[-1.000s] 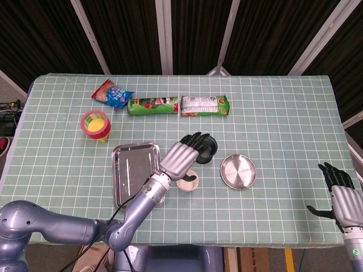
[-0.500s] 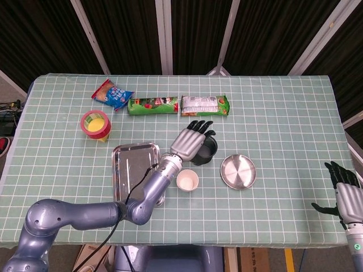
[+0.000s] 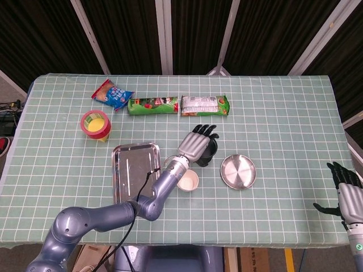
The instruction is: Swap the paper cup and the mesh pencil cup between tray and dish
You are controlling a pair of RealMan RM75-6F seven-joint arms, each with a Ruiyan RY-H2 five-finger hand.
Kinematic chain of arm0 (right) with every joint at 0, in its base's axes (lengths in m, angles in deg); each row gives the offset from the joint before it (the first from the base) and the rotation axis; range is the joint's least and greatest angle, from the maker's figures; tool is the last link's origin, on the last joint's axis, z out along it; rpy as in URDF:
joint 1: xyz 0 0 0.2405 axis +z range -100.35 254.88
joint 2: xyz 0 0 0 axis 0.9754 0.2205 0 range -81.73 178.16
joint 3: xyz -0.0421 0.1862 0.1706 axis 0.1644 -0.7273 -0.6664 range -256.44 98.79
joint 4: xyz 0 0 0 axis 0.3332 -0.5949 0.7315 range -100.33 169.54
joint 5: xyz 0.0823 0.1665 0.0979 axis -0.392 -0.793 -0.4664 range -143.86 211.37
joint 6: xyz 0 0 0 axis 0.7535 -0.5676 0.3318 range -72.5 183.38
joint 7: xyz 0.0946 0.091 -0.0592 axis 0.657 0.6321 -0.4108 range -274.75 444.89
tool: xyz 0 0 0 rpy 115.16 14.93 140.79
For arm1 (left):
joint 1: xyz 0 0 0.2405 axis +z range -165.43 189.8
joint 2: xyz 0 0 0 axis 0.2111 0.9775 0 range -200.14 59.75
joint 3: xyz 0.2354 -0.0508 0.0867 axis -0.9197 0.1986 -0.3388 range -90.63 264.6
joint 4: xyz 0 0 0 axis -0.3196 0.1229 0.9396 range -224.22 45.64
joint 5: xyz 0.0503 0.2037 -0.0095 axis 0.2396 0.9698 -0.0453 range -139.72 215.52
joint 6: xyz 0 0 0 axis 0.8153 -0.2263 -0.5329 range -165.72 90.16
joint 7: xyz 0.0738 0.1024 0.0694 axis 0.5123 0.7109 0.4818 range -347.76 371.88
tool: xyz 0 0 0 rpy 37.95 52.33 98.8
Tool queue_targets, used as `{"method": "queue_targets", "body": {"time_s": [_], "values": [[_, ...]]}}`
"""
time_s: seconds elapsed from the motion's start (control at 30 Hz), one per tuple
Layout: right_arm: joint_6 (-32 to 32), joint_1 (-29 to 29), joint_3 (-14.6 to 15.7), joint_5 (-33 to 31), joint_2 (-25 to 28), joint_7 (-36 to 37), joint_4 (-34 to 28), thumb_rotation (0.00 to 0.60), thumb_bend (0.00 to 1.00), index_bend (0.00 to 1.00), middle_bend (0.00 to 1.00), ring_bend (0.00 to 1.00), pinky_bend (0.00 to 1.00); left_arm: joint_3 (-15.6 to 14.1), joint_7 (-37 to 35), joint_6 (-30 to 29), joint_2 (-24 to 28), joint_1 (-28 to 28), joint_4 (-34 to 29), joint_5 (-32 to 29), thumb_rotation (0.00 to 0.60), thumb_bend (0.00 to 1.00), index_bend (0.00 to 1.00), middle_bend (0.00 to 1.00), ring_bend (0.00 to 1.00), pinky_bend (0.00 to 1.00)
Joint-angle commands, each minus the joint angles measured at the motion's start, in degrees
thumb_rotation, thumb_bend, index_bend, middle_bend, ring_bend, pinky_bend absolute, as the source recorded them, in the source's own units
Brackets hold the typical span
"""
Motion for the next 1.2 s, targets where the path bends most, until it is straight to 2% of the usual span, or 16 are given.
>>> {"method": "queue_targets", "body": {"time_s": [0.03, 0.07, 0.17, 0.27, 0.47, 0.6, 0.67, 0.77, 0.87, 0.97, 1.03, 1.1, 1.2], "values": [[0.07, -0.1, 0.01, 0.18, 0.02, 0.03, -0.06, 0.6, 0.0, 0.05, 0.0, 0.0, 0.0, -0.47, -2.5, 1.66, -2.66, -0.96, 3.94, 1.96, 0.6, 0.09, 0.22, 0.04, 0.03, 0.17], [0.09, -0.13, 0.0, 0.23, 0.02, 0.11, -0.08, 0.6, 0.0, 0.05, 0.0, 0.0, 0.0, -0.51, -2.92, 1.58, -2.99, -1.02, 4.47, 2.45, 0.6, 0.13, 0.24, 0.08, 0.06, 0.21], [0.29, -0.28, -0.05, 0.39, 0.01, 0.29, -0.05, 0.6, 0.0, 0.06, 0.0, 0.0, 0.0, -0.8, -4.88, -0.36, -3.72, -0.99, 5.81, 5.52, 0.6, 0.31, 0.33, 0.26, 0.24, 0.41], [0.56, -0.47, -0.15, 0.52, 0.03, 0.62, -0.13, 0.6, 0.0, 0.06, 0.0, 0.0, 0.0, -1.57, -6.15, -2.94, -3.66, -0.52, 6.66, 8.78, 0.6, 0.4, 0.39, 0.35, 0.32, 0.5], [0.24, -0.5, -0.04, 1.36, 0.16, 1.68, -0.53, 0.6, 0.0, 0.06, 0.0, 0.0, 0.0, -2.15, -6.26, -7.17, -2.58, 0.99, 7.46, 12.12, 0.6, 0.51, 0.49, 0.48, 0.43, 0.6], [0.05, -0.48, -0.04, 1.41, 0.06, 1.8, -0.38, 0.6, 0.0, 0.06, 0.0, 0.0, 0.0, -1.57, -6.72, -9.27, -0.31, 2.6, 5.25, 12.93, 0.6, 0.5, 0.49, 0.44, 0.41, 0.57], [-0.04, -0.48, -0.09, 1.37, 0.1, 1.95, -0.37, 0.6, 0.0, 0.06, 0.0, 0.0, 0.0, -1.32, -6.88, -10.31, 2.37, 3.98, 1.47, 13.33, 0.6, 0.48, 0.49, 0.42, 0.39, 0.54], [-0.1, -0.54, -0.18, 1.28, 0.24, 2.24, -0.37, 0.6, 0.0, 0.06, 0.0, 0.0, 0.0, -1.86, -5.04, -11.95, 9.71, 7.91, -9.29, 13.44, 0.6, 0.46, 0.47, 0.4, 0.37, 0.51], [-0.28, -0.55, -0.06, 1.55, 0.37, 2.41, -0.45, 0.6, 0.0, 0.06, 0.0, 0.0, 0.0, -3.76, -1.18, -13.99, 19.21, 13.34, -22.72, 12.56, 0.6, 0.44, 0.44, 0.35, 0.34, 0.5], [-0.3, -0.55, -0.09, 1.62, 0.39, 2.43, -0.44, 0.6, 0.0, 0.06, 0.0, 0.0, 0.0, -7.09, 2.03, -15.75, 30.18, 19.64, -38.99, 10.82, 0.6, 0.43, 0.44, 0.32, 0.32, 0.49], [-0.06, -0.57, -0.23, 1.62, 0.25, 2.38, -0.39, 0.6, 0.0, 0.06, 0.0, 0.0, 0.0, -8.69, 1.76, -15.38, 36.23, 22.71, -46.77, 8.96, 0.6, 0.43, 0.43, 0.31, 0.32, 0.49], [-0.04, -0.57, -0.22, 1.55, 0.12, 1.97, -0.48, 0.6, 0.0, 0.07, 0.0, 0.0, 0.0, -10.42, 1.26, -14.94, 40.82, 24.95, -51.22, 8.31, 0.6, 0.43, 0.43, 0.31, 0.31, 0.49], [0.06, -0.53, -0.17, 1.65, -0.1, 1.21, -0.77, 0.6, 0.0, 0.07, 0.0, 0.0, 0.0, -13.09, 0.91, -14.17, 43.88, 26.92, -52.59, 8.76, 0.6, 0.43, 0.43, 0.29, 0.31, 0.48]]}}
